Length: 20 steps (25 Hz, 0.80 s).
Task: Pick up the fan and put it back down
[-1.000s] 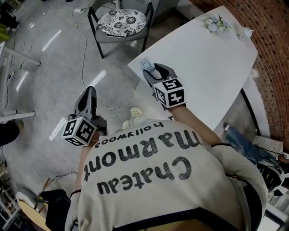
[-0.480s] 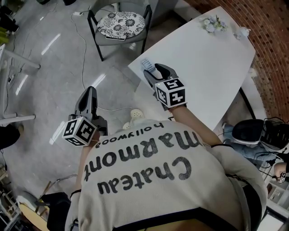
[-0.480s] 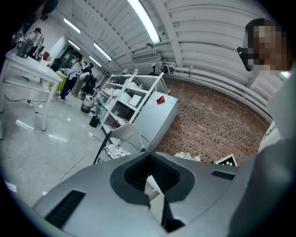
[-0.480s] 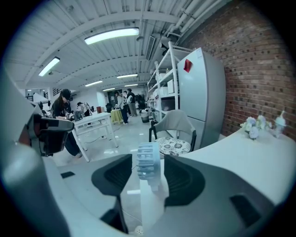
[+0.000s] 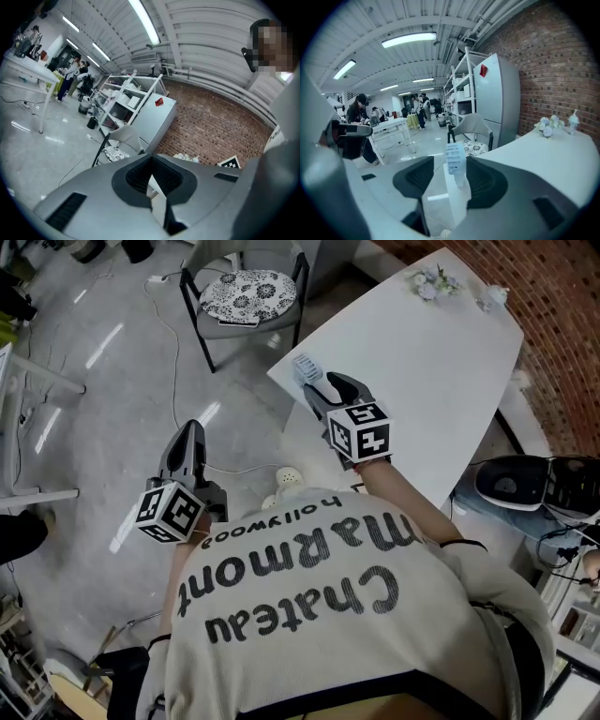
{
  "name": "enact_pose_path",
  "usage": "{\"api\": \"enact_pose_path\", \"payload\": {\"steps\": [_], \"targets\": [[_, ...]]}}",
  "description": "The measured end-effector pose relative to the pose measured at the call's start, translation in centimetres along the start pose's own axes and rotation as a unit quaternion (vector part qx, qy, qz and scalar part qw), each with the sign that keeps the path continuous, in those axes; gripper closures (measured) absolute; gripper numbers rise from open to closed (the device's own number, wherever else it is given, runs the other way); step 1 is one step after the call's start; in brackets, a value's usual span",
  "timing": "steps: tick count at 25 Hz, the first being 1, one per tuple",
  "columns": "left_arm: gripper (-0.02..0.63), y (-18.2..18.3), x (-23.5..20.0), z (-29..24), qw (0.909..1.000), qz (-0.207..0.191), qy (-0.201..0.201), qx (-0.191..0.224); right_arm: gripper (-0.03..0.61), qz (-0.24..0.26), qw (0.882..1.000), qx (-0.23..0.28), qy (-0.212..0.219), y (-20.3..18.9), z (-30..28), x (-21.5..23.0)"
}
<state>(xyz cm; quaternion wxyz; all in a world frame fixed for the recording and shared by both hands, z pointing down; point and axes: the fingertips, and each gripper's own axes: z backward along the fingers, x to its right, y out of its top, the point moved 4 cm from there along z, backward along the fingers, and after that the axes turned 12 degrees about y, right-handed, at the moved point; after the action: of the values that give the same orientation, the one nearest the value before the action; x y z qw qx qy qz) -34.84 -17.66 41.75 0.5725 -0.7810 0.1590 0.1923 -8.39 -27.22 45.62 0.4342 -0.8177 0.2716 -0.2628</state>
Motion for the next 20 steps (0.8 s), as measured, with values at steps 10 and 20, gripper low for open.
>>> {"api": "enact_pose_path", "payload": {"steps": [10,20], "targets": [[0.614,-1.2,1.6,2.8,0.9993,-0.034,-0.014,-0.010,0.436,-0.069,0.996,0.042,-0.028,-1.3,4.0,-3.2],[0.612,-1.7,4.7,4.4,0.9984,-0.056,-0.012,0.006,0.575,-0.127,0.984,0.126,-0.003,0.6,7.9,-4.9]]}}
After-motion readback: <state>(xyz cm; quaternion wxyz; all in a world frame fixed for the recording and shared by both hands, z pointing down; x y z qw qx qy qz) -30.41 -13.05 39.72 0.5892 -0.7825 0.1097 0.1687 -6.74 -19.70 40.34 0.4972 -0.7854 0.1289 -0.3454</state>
